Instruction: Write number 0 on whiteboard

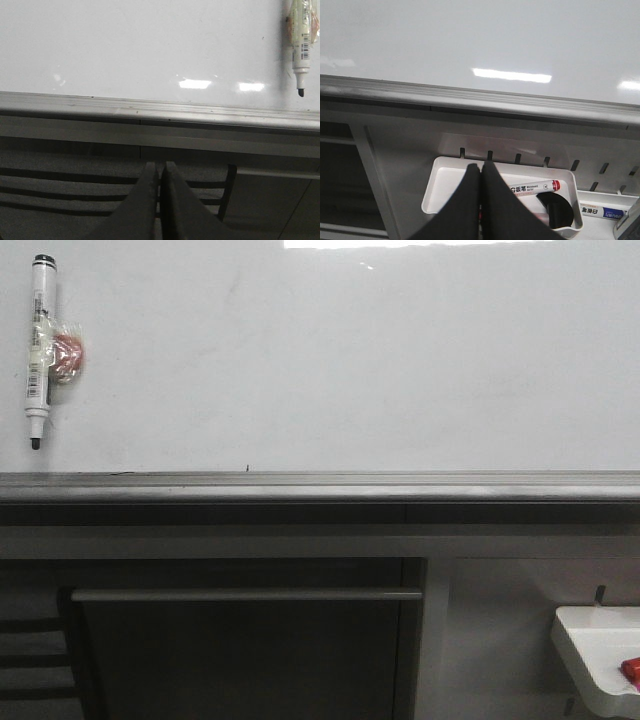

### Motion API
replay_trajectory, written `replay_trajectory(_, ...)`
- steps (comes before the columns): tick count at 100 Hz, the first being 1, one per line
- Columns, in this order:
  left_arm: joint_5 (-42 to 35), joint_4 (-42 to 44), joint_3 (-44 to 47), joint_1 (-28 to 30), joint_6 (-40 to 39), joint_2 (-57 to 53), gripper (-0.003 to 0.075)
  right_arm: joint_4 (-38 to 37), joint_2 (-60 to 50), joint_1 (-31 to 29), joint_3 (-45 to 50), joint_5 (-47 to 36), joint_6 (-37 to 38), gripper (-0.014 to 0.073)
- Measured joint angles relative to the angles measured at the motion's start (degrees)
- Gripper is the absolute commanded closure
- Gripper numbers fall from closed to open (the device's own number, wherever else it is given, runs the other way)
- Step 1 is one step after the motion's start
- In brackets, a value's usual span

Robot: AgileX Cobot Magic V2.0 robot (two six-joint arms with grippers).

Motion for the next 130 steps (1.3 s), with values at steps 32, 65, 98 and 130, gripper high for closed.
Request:
replay_trajectory(32,0.0,0.0,0.0,0.0,0.0,0.0,0.0741,0.0,0.0,0.0,0.0,0.0,0.0,0.0649)
replay_trajectory(65,0.0,0.0,0.0,0.0,0.0,0.0,0.0741,0.0,0.0,0.0,0.0,0.0,0.0,0.0649)
replay_trajectory(98,-0.4,1.2,0.0,0.0,0.0,0.0,0.0741,0.0,0.0,0.0,0.0,-2.9,0.0,0.0649)
replay_trajectory(130,-7.1,2.0,0.0,0.0,0.2,0.0,0.0741,0.0,0.0,0.0,0.0,-14.1,-0.1,0.0649)
